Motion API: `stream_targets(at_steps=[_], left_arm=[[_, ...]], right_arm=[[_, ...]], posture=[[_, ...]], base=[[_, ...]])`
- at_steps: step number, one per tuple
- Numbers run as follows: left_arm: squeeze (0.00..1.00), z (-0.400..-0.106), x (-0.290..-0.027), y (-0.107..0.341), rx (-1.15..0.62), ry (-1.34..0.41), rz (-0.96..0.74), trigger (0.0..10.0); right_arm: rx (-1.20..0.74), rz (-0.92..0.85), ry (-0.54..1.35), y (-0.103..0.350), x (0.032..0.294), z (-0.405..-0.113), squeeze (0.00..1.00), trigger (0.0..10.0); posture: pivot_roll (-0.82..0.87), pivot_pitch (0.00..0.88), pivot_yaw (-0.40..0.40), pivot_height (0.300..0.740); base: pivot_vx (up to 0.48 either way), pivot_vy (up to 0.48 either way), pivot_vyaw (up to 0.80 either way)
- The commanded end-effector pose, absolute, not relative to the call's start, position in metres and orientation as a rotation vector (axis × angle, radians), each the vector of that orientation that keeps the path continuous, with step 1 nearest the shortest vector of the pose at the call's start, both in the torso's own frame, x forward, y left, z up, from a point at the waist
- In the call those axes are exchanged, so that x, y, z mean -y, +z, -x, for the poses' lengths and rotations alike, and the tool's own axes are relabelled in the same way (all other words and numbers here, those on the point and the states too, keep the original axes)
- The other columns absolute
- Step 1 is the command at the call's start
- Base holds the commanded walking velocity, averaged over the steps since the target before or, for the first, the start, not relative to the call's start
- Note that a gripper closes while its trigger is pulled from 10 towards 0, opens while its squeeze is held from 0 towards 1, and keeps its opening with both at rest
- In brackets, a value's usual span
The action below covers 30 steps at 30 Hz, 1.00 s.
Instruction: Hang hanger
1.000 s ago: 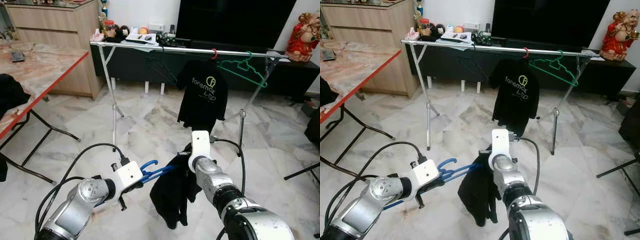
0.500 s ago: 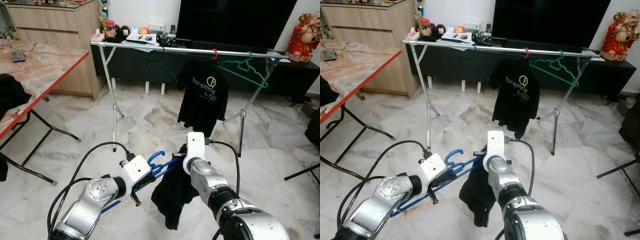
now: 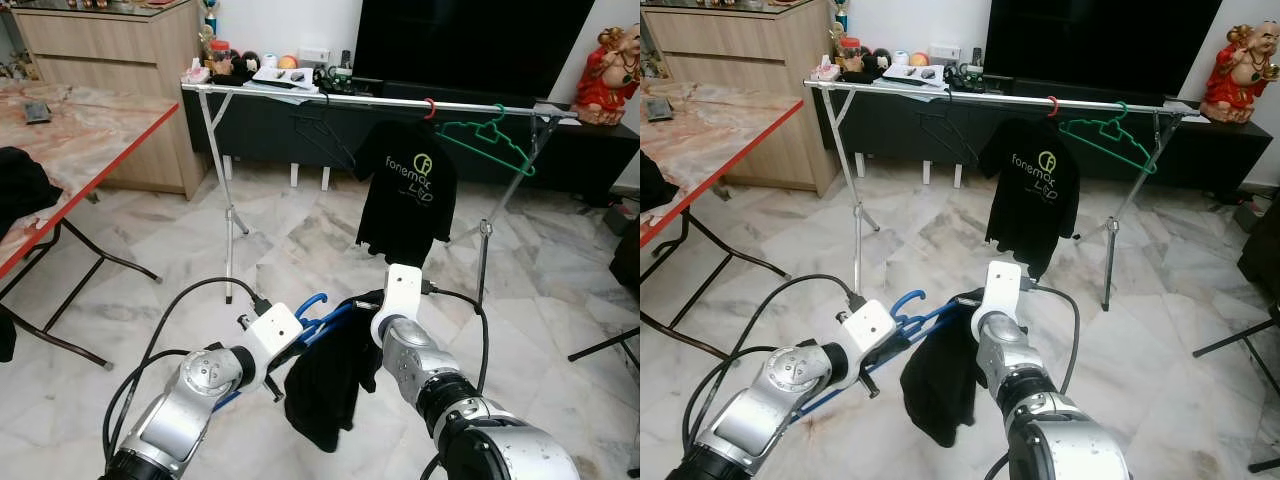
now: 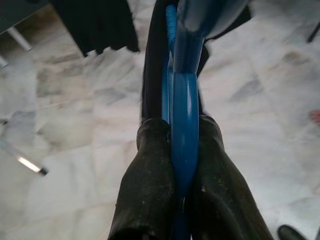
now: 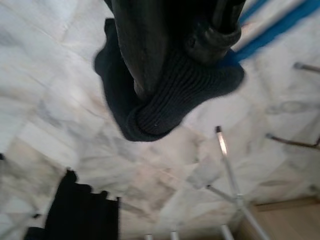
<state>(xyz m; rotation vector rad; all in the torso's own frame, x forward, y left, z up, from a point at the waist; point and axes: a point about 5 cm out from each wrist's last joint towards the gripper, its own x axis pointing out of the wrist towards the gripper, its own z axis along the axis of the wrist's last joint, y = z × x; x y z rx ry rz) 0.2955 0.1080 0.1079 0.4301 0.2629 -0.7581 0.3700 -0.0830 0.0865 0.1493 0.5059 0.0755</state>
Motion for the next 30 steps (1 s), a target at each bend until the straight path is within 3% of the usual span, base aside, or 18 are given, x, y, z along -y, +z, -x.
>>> stream_targets(at_steps=[1, 10, 15, 19, 30], left_arm=[[0.0, -0.293, -0.099, 0.117, -0.204, -0.808, -0.393, 10.0], [0.0, -0.288, -0.089, 0.118, -0.189, -0.882, -0.32, 10.0], [0.0, -0.281, -0.085, 0.115, -0.212, -0.964, -0.287, 10.0], [0.0, -0.285, -0.086, 0.115, -0.2, -0.909, -0.306, 10.0], [0.0, -0.311, -0.106, 0.114, -0.235, -0.626, -0.384, 10.0]], right_arm=[[-0.448, -0.128, 0.154, 0.104, 0.071, -0.377, 0.0, 10.0], [-0.376, 0.035, 0.325, 0.116, 0.057, -0.379, 0.0, 10.0], [-0.296, 0.169, 0.525, 0.125, 0.043, -0.377, 0.0, 10.0], [-0.309, 0.18, 0.453, 0.126, 0.053, -0.381, 0.0, 10.0], [-0.36, -0.005, 0.184, 0.117, 0.079, -0.382, 0.0, 10.0]], posture=[[0.01, 0.0, -0.093, 0.74], [0.01, 0.0, -0.094, 0.74], [0.01, 0.0, -0.093, 0.74], [0.01, 0.0, -0.094, 0.74], [0.01, 0.0, -0.09, 0.74]], base=[[0.0, 0.0, 0.0], [0.0, 0.0, 0.0], [0.0, 0.0, 0.0], [0.0, 0.0, 0.0], [0.0, 0.0, 0.0]])
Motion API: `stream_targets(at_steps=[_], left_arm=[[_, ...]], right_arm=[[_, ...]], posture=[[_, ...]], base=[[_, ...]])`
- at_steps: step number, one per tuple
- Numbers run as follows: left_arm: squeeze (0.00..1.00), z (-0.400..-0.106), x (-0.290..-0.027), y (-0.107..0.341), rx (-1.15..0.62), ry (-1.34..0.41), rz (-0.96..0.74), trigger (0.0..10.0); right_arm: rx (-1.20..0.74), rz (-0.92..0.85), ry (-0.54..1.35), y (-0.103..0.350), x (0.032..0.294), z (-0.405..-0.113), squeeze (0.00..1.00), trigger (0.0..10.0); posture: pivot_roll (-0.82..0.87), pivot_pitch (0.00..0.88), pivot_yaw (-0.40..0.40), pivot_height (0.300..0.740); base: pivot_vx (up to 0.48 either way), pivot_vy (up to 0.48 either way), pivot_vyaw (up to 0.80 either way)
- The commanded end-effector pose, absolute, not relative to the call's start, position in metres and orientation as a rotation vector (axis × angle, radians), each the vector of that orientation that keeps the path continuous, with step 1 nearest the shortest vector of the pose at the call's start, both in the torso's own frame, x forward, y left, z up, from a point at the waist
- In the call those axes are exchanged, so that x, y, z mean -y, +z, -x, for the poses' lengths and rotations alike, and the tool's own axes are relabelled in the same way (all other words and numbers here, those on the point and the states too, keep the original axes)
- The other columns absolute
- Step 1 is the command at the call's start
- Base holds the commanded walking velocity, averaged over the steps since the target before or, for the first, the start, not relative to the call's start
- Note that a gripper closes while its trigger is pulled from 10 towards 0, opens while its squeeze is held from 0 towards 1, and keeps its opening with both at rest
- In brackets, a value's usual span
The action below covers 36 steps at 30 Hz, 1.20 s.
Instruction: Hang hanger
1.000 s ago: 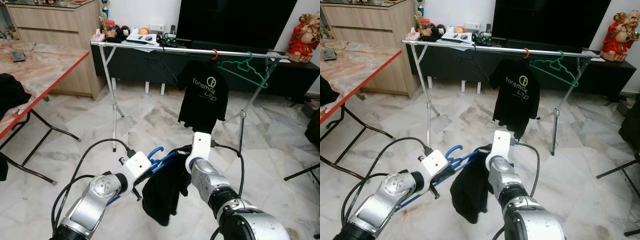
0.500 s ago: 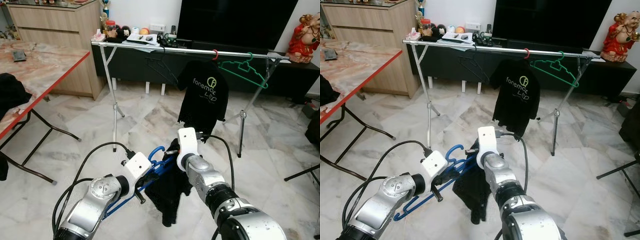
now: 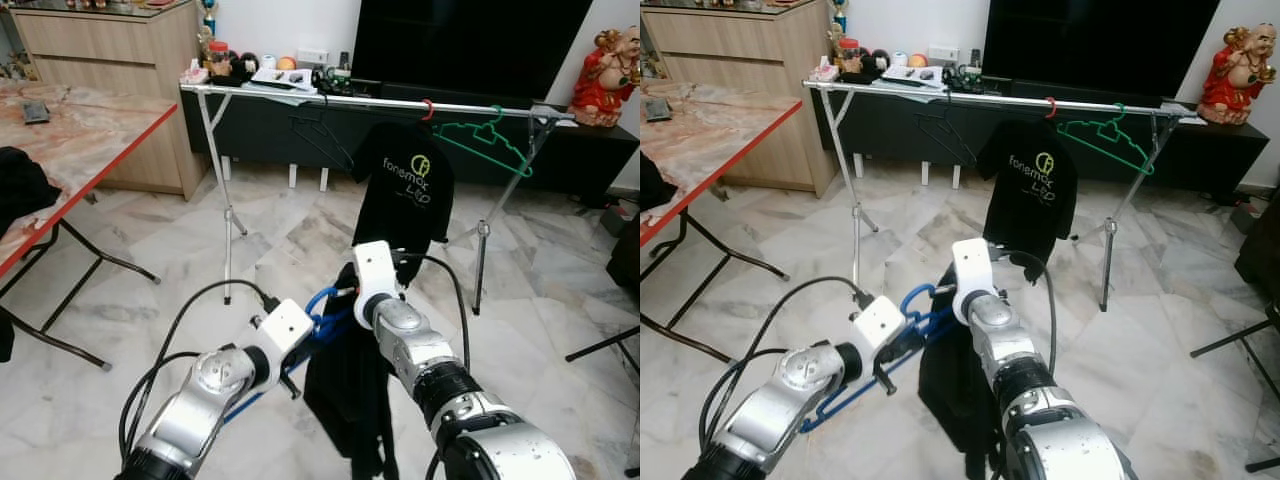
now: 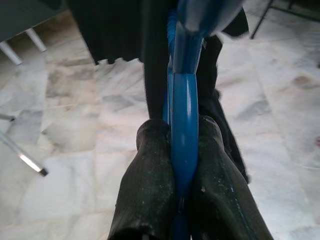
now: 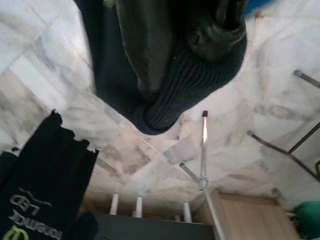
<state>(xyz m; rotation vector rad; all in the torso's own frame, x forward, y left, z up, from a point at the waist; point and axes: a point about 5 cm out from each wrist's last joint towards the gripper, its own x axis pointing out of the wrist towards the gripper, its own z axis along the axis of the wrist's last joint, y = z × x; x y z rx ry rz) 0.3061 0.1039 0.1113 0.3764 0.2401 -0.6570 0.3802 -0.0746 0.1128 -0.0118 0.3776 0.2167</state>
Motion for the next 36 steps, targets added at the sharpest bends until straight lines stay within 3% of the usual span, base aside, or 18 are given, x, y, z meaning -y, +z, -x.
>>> stream_targets(at_steps=[1, 7, 13, 15, 22, 28, 32, 36], left_arm=[[0.0, -0.311, -0.106, 0.115, -0.228, -0.627, -0.372, 10.0], [0.0, -0.308, -0.098, 0.119, -0.185, -0.673, -0.328, 10.0], [0.0, -0.309, -0.095, 0.118, -0.188, -0.666, -0.326, 10.0], [0.0, -0.31, -0.093, 0.117, -0.19, -0.664, -0.322, 10.0], [0.0, -0.308, -0.086, 0.117, -0.188, -0.707, -0.27, 10.0], [0.0, -0.308, -0.086, 0.117, -0.171, -0.695, -0.255, 10.0], [0.0, -0.312, -0.088, 0.122, -0.142, -0.66, -0.248, 10.0], [0.0, -0.315, -0.092, 0.125, -0.127, -0.618, -0.23, 10.0]], right_arm=[[-0.364, -0.013, 0.177, 0.116, 0.079, -0.382, 0.0, 10.0], [-0.376, -0.009, 0.287, 0.114, 0.066, -0.378, 0.0, 10.0], [-0.368, -0.182, 0.335, 0.126, 0.047, -0.377, 0.0, 10.0], [-0.368, -0.298, 0.412, 0.136, 0.028, -0.373, 0.0, 10.0], [-0.251, -0.112, 0.678, 0.137, 0.0, -0.351, 0.0, 10.0], [-0.245, -0.051, 0.654, 0.138, 0.017, -0.354, 0.0, 10.0], [-0.248, 0.112, 0.739, 0.133, 0.03, -0.348, 0.0, 10.0], [-0.249, 0.167, 0.556, 0.131, 0.071, -0.361, 0.0, 10.0]], posture=[[0.01, 0.0, -0.091, 0.74], [0.01, 0.0, -0.092, 0.74], [0.01, 0.0, -0.093, 0.74], [0.0, 0.0, -0.092, 0.74], [0.0, 0.0, -0.092, 0.74], [0.0, 0.0, -0.092, 0.74], [0.0, 0.0, -0.099, 0.74], [0.0, 0.0, -0.099, 0.74]], base=[[0.0, 0.0, 0.0], [0.0, 0.0, 0.0], [0.0, 0.0, 0.0], [0.0, 0.0, 0.0], [0.0, 0.0, 0.0], [0.0, 0.0, 0.0], [0.0, 0.0, 0.0], [0.0, 0.0, 0.0]])
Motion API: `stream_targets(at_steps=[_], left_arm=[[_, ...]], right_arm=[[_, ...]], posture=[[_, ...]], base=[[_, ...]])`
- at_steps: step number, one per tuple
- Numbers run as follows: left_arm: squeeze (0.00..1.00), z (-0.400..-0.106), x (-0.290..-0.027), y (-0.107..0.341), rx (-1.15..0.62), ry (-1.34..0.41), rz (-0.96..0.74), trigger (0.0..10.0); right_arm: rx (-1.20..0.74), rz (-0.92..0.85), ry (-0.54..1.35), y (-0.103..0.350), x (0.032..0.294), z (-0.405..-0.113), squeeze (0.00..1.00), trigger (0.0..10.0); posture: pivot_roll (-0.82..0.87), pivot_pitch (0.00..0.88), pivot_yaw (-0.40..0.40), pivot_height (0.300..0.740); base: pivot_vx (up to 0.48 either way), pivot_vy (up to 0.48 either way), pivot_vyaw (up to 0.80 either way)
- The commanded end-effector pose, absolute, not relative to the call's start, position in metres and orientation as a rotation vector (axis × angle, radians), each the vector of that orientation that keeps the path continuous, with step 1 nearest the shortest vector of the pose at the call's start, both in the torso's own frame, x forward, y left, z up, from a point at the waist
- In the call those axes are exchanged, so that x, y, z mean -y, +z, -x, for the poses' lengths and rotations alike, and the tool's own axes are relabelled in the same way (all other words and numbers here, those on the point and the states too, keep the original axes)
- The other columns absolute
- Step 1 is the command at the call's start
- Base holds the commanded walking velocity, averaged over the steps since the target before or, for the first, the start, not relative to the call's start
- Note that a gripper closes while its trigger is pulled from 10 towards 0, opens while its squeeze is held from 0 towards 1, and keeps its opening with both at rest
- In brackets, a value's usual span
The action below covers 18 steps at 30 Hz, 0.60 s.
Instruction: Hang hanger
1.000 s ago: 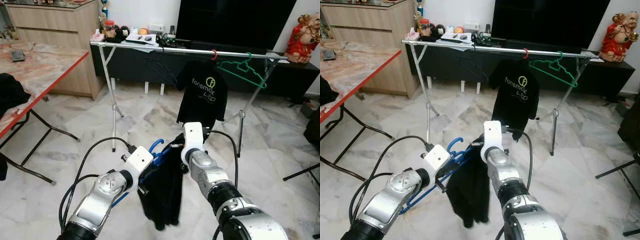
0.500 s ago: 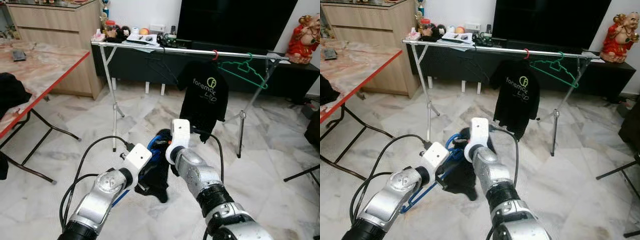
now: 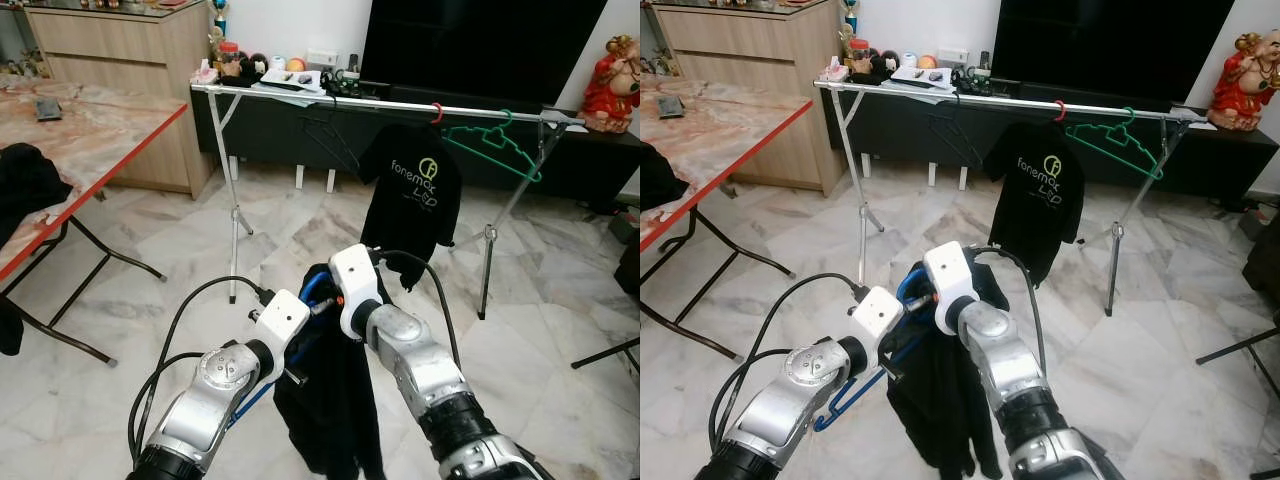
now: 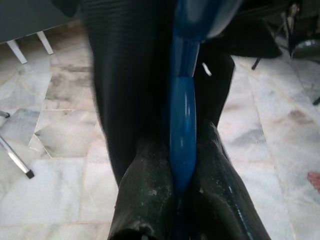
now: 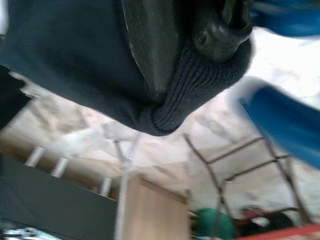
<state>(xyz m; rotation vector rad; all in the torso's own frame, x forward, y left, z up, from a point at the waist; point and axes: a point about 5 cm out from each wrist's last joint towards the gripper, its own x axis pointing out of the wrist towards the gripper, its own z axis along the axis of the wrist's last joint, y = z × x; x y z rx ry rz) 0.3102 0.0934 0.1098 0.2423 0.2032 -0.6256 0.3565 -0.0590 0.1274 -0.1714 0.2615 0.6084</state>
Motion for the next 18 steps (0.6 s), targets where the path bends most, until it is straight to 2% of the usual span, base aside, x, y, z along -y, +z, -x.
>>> stream_targets(at_steps=[1, 5, 8, 10, 13, 18], left_arm=[[0.0, -0.315, -0.092, 0.124, -0.133, -0.627, -0.235, 10.0], [0.0, -0.313, -0.09, 0.121, -0.138, -0.642, -0.236, 10.0], [0.0, -0.313, -0.088, 0.121, -0.136, -0.648, -0.234, 10.0], [0.0, -0.314, -0.088, 0.122, -0.134, -0.646, -0.232, 10.0], [0.0, -0.314, -0.088, 0.121, -0.133, -0.645, -0.23, 10.0], [0.0, -0.312, -0.087, 0.119, -0.134, -0.657, -0.228, 10.0]], right_arm=[[-0.258, 0.174, 0.489, 0.131, 0.086, -0.365, 0.0, 10.0], [-0.263, 0.174, 0.458, 0.131, 0.101, -0.366, 0.0, 10.0], [-0.254, 0.129, 0.493, 0.132, 0.101, -0.364, 0.0, 10.0], [-0.233, 0.018, 0.528, 0.135, 0.1, -0.363, 0.0, 10.0], [-0.202, -0.027, 0.626, 0.14, 0.093, -0.358, 0.0, 10.0], [-0.178, 0.048, 0.833, 0.138, 0.083, -0.342, 0.0, 10.0]], posture=[[0.0, 0.0, -0.096, 0.74], [-0.01, 0.0, -0.094, 0.74], [0.0, 0.0, -0.095, 0.74], [0.0, 0.0, -0.095, 0.74], [0.0, 0.0, -0.094, 0.74], [0.0, 0.0, -0.091, 0.74]], base=[[0.0, 0.0, 0.0], [0.0, 0.0, 0.0], [0.0, 0.0, 0.0], [0.0, 0.0, 0.0], [0.0, 0.0, 0.0], [0.0, 0.0, 0.0]])
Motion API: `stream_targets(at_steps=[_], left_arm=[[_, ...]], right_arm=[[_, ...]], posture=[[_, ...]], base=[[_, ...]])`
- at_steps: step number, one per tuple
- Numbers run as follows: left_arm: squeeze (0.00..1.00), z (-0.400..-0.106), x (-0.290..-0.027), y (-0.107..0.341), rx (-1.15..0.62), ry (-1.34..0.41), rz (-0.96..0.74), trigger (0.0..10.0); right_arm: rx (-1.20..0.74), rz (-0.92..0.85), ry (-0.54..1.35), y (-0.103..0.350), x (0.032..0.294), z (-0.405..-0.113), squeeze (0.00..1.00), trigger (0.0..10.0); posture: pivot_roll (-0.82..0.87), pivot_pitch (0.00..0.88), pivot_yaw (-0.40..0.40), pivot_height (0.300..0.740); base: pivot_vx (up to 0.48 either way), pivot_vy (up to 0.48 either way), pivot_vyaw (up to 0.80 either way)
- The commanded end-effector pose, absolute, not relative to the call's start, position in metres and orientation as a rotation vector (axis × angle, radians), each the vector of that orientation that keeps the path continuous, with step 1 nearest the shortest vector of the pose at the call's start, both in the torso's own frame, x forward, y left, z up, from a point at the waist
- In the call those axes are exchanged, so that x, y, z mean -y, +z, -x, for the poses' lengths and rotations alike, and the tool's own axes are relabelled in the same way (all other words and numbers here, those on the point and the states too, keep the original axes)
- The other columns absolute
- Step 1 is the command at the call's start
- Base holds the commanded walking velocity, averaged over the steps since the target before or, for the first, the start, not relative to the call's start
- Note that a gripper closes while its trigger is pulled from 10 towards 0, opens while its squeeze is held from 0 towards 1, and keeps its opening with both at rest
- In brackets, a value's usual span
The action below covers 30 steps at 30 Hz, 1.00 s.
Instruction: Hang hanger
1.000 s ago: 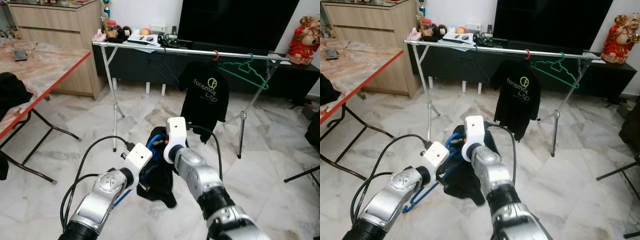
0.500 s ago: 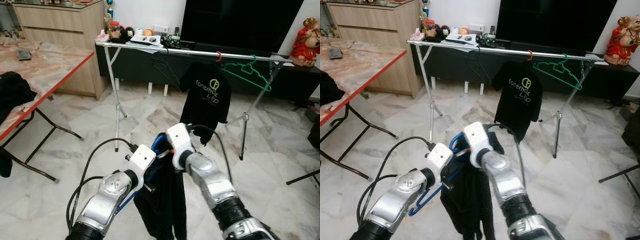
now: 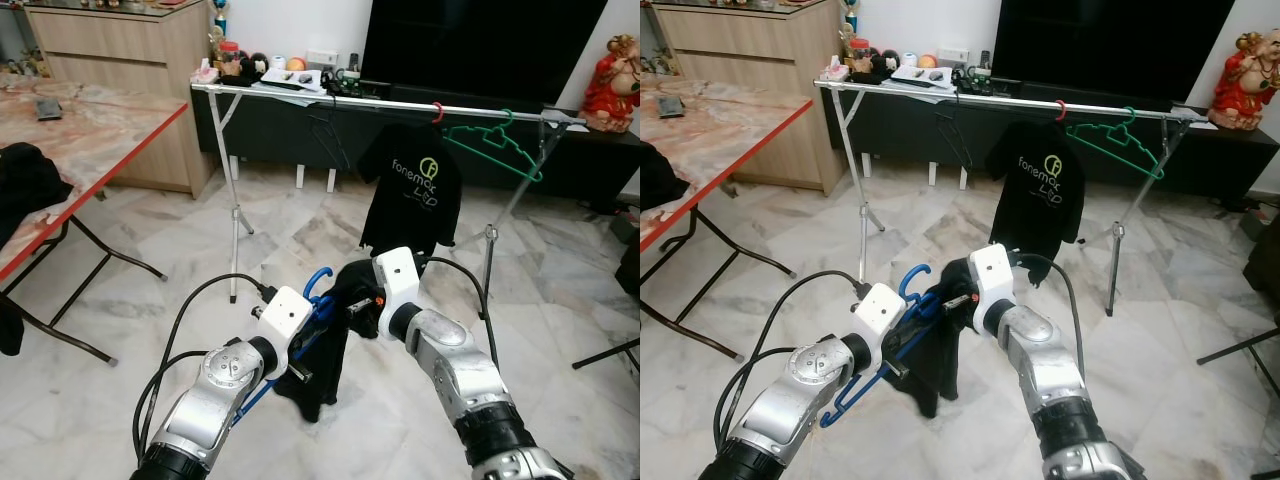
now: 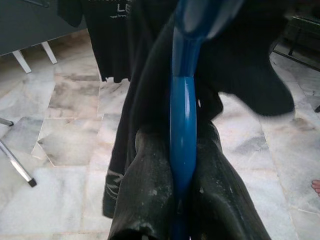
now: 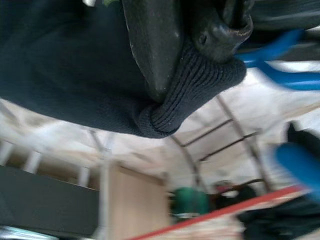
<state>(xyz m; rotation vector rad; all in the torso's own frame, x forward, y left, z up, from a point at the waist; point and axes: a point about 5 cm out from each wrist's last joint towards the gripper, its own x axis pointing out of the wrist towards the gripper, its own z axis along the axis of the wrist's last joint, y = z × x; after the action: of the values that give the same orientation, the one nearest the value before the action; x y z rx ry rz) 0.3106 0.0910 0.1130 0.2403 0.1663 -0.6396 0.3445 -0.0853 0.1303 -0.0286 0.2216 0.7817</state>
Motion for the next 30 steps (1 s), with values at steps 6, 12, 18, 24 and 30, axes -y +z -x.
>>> stream_targets(at_steps=[6, 12, 18, 24, 30], left_arm=[[0.0, -0.312, -0.087, 0.12, -0.129, -0.661, -0.22, 10.0], [0.0, -0.312, -0.087, 0.12, -0.124, -0.657, -0.21, 10.0], [0.0, -0.31, -0.085, 0.119, -0.125, -0.679, -0.207, 10.0], [0.0, -0.31, -0.082, 0.119, -0.121, -0.686, -0.208, 10.0], [0.0, -0.311, -0.082, 0.121, -0.109, -0.686, -0.205, 10.0]], right_arm=[[-0.155, 0.119, 1.0, 0.141, 0.087, -0.327, 0.0, 10.0], [-0.192, 0.227, 1.056, 0.135, 0.111, -0.316, 0.0, 10.0], [-0.204, 0.266, 1.049, 0.136, 0.131, -0.313, 0.0, 10.0], [-0.216, 0.309, 0.999, 0.134, 0.137, -0.317, 0.0, 10.0], [-0.198, 0.292, 1.025, 0.136, 0.128, -0.316, 1.0, 10.0]], posture=[[0.0, 0.0, -0.089, 0.74], [-0.01, 0.0, -0.089, 0.74], [-0.01, 0.0, -0.087, 0.74], [-0.01, 0.0, -0.085, 0.74], [-0.01, 0.0, -0.084, 0.74]], base=[[0.0, 0.0, 0.0], [0.0, 0.0, 0.0], [0.0, 0.0, 0.0], [0.0, 0.0, 0.0], [0.0, 0.0, 0.0]])
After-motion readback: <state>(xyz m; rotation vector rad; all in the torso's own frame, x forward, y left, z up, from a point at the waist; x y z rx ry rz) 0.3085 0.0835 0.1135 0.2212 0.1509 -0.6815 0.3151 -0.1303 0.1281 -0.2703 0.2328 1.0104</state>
